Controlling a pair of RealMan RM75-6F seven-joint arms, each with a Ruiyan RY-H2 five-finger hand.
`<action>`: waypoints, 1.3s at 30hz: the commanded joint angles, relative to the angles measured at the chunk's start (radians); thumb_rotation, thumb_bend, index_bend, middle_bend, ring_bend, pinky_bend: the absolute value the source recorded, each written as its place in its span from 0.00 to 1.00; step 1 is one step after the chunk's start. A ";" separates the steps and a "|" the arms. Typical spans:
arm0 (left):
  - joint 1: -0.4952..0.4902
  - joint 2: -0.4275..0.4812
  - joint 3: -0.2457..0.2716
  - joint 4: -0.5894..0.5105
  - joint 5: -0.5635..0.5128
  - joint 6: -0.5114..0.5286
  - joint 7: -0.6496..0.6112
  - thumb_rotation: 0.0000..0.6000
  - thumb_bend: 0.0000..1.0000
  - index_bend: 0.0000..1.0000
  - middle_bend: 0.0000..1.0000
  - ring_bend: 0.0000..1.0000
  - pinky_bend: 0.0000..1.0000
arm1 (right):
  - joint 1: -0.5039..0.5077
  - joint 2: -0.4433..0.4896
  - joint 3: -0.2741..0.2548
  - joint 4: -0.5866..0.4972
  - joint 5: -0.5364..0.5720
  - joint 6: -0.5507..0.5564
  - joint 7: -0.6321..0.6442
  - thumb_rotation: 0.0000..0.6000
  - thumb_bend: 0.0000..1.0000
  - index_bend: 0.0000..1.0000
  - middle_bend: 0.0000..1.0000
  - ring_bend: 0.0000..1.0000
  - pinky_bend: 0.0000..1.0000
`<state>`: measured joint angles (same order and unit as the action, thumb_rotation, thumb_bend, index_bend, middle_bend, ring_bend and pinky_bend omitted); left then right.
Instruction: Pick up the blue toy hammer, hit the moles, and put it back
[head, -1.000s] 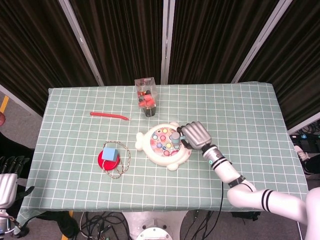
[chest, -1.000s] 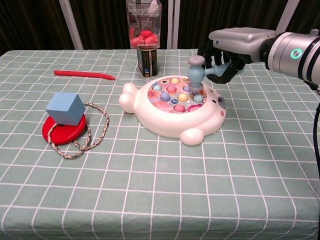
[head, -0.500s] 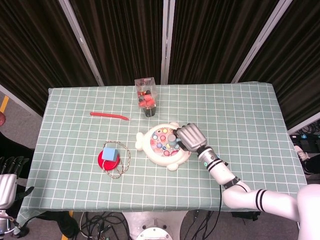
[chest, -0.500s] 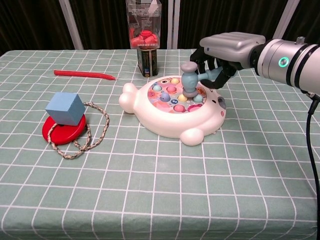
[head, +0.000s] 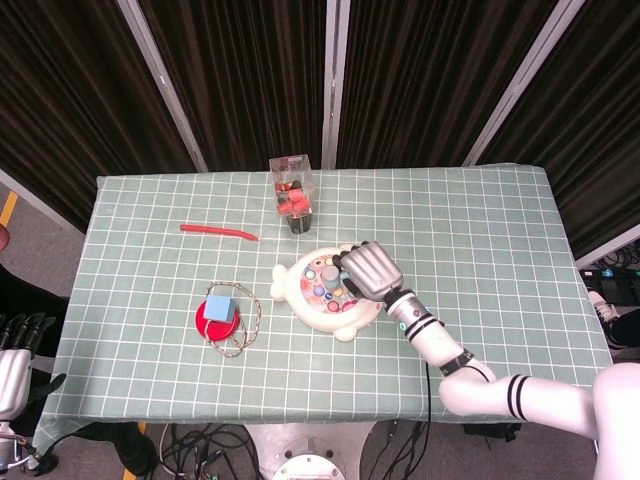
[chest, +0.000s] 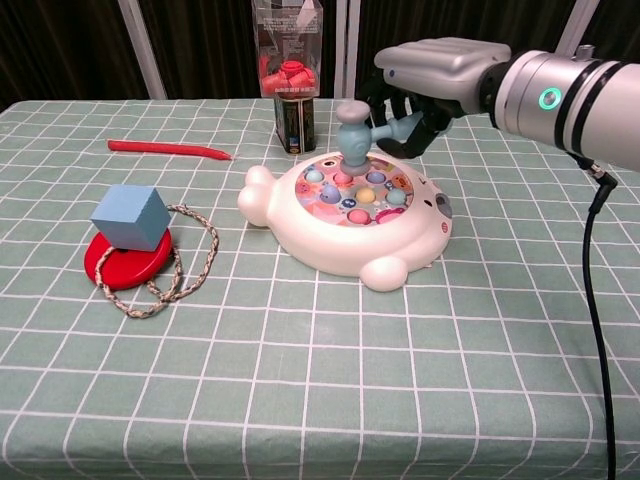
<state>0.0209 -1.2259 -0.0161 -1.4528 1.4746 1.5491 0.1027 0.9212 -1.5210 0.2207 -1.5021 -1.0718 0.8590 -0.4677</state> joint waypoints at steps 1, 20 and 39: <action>0.002 -0.003 0.000 0.005 -0.005 -0.003 -0.004 1.00 0.00 0.20 0.14 0.10 0.05 | 0.026 -0.034 -0.001 0.032 0.028 -0.019 -0.023 1.00 0.51 0.71 0.63 0.56 0.70; 0.017 -0.012 0.004 0.019 0.009 0.021 -0.020 1.00 0.00 0.20 0.14 0.10 0.05 | -0.007 0.075 -0.015 -0.053 0.040 0.085 -0.065 1.00 0.51 0.71 0.63 0.56 0.70; 0.001 0.001 -0.001 -0.030 0.023 0.013 0.034 1.00 0.00 0.20 0.14 0.10 0.05 | -0.193 0.044 -0.089 0.259 -0.028 0.031 0.376 1.00 0.43 0.50 0.53 0.45 0.57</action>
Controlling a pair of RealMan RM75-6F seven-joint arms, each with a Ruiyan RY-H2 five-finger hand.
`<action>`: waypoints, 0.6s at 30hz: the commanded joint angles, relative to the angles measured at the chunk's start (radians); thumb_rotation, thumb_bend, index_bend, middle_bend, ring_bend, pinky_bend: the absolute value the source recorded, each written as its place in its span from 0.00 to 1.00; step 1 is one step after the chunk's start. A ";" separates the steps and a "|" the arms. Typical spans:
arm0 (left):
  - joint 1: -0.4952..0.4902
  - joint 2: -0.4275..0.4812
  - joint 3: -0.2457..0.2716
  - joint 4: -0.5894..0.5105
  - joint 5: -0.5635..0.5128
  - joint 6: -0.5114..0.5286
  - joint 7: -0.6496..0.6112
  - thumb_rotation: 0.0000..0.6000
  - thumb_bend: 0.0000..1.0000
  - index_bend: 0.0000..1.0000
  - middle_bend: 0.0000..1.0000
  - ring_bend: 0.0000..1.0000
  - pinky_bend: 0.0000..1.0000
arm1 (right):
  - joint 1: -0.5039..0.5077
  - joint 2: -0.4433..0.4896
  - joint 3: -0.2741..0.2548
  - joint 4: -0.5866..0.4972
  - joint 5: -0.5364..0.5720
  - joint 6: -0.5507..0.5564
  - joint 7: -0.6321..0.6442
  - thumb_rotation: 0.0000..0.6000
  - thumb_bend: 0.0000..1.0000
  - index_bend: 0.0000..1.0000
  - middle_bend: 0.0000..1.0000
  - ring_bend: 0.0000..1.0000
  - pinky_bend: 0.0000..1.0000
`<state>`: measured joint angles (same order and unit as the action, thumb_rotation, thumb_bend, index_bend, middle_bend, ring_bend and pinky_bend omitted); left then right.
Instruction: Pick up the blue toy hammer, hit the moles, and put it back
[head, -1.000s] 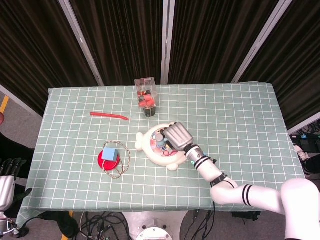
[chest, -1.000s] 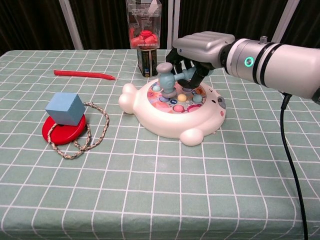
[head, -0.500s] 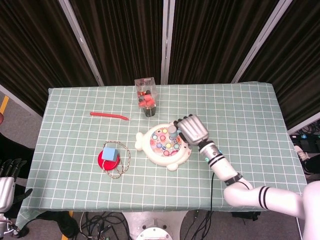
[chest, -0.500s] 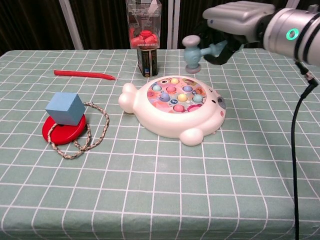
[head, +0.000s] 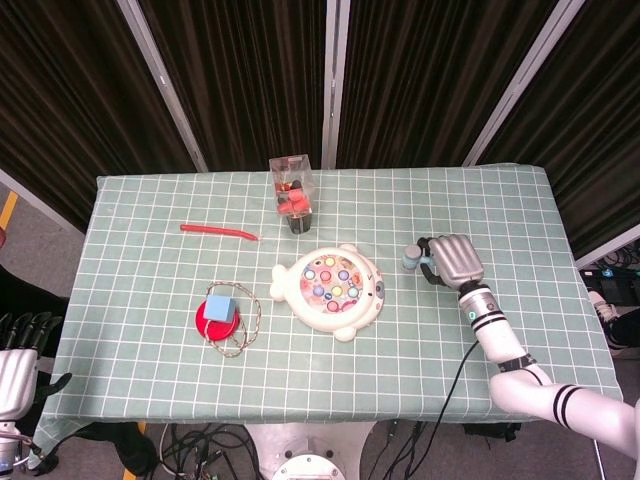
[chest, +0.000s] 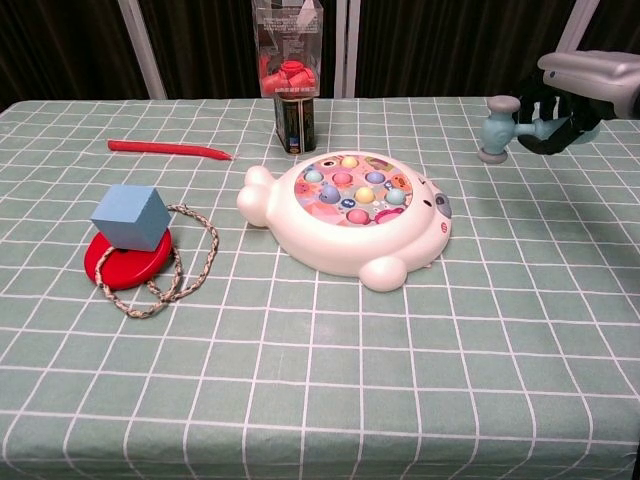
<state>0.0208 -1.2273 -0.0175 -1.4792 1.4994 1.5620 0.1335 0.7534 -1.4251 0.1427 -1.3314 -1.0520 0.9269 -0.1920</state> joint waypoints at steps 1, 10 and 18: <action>0.002 0.004 0.000 -0.005 -0.003 0.000 0.004 1.00 0.00 0.20 0.14 0.10 0.05 | -0.027 -0.060 -0.013 0.104 -0.058 -0.044 0.119 1.00 0.42 0.45 0.51 0.43 0.54; 0.009 0.012 0.002 -0.011 -0.006 0.007 0.005 1.00 0.00 0.20 0.14 0.10 0.05 | -0.062 -0.054 -0.030 0.112 -0.135 -0.043 0.208 1.00 0.34 0.08 0.26 0.17 0.35; 0.009 0.012 -0.004 -0.004 -0.004 0.015 -0.004 1.00 0.00 0.20 0.14 0.10 0.05 | -0.184 0.116 -0.044 -0.099 -0.221 0.158 0.213 1.00 0.34 0.00 0.21 0.12 0.30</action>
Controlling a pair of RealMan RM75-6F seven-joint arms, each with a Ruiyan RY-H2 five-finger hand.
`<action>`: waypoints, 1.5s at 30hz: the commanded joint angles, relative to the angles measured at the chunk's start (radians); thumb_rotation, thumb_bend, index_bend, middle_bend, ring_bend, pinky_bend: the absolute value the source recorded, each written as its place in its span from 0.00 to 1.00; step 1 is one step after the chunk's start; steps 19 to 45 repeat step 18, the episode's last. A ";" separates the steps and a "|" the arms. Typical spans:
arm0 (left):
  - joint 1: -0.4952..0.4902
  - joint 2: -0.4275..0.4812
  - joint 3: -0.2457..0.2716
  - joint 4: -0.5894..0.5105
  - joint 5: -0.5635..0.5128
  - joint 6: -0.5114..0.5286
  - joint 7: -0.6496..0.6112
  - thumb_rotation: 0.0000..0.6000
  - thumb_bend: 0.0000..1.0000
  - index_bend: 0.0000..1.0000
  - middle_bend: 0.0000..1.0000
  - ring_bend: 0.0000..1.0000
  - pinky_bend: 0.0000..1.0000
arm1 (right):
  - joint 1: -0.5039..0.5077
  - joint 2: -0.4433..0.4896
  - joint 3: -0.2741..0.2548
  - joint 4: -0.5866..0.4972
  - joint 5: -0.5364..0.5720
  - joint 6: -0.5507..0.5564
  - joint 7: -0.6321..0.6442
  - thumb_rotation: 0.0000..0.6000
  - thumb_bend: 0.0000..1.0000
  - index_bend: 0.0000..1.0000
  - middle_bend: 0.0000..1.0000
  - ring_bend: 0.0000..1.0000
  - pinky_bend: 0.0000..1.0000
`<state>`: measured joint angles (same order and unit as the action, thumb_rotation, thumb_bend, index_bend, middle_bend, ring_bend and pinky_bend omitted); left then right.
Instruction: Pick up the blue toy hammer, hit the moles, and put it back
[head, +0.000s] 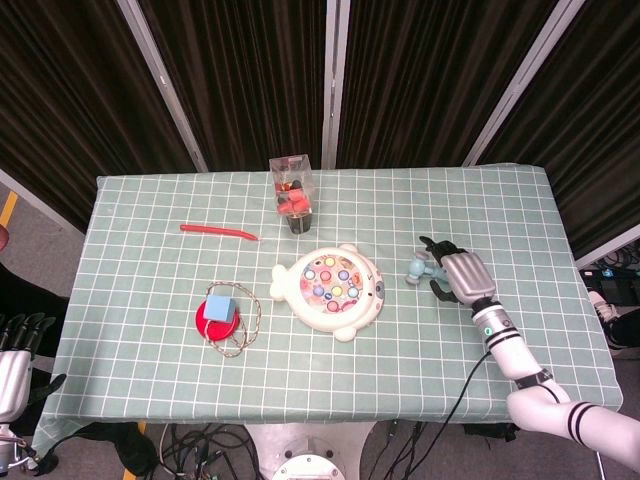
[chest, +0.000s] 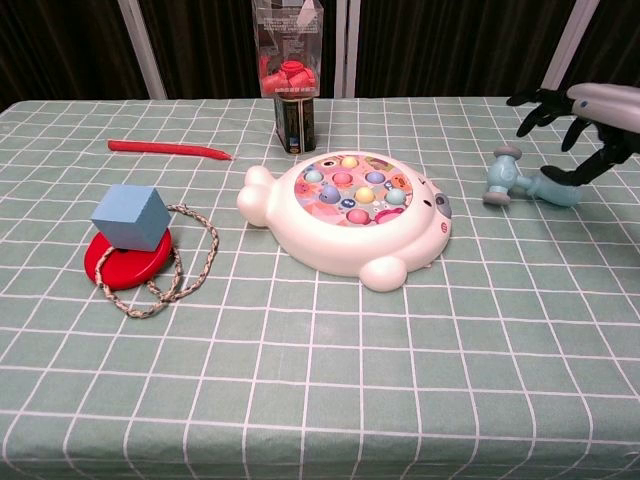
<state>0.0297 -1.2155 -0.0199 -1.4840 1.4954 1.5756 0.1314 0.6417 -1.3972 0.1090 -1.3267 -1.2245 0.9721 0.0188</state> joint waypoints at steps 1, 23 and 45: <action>0.000 -0.001 -0.003 0.002 -0.001 0.002 -0.004 1.00 0.00 0.20 0.14 0.10 0.05 | -0.097 0.114 -0.015 -0.135 -0.059 0.151 0.002 1.00 0.34 0.00 0.22 0.12 0.30; -0.023 -0.023 -0.024 0.004 -0.007 -0.009 -0.002 1.00 0.00 0.20 0.14 0.10 0.05 | -0.465 0.332 -0.156 -0.373 -0.299 0.606 -0.001 1.00 0.34 0.11 0.26 0.13 0.29; -0.023 -0.023 -0.024 0.004 -0.007 -0.009 -0.002 1.00 0.00 0.20 0.14 0.10 0.05 | -0.465 0.332 -0.156 -0.373 -0.299 0.606 -0.001 1.00 0.34 0.11 0.26 0.13 0.29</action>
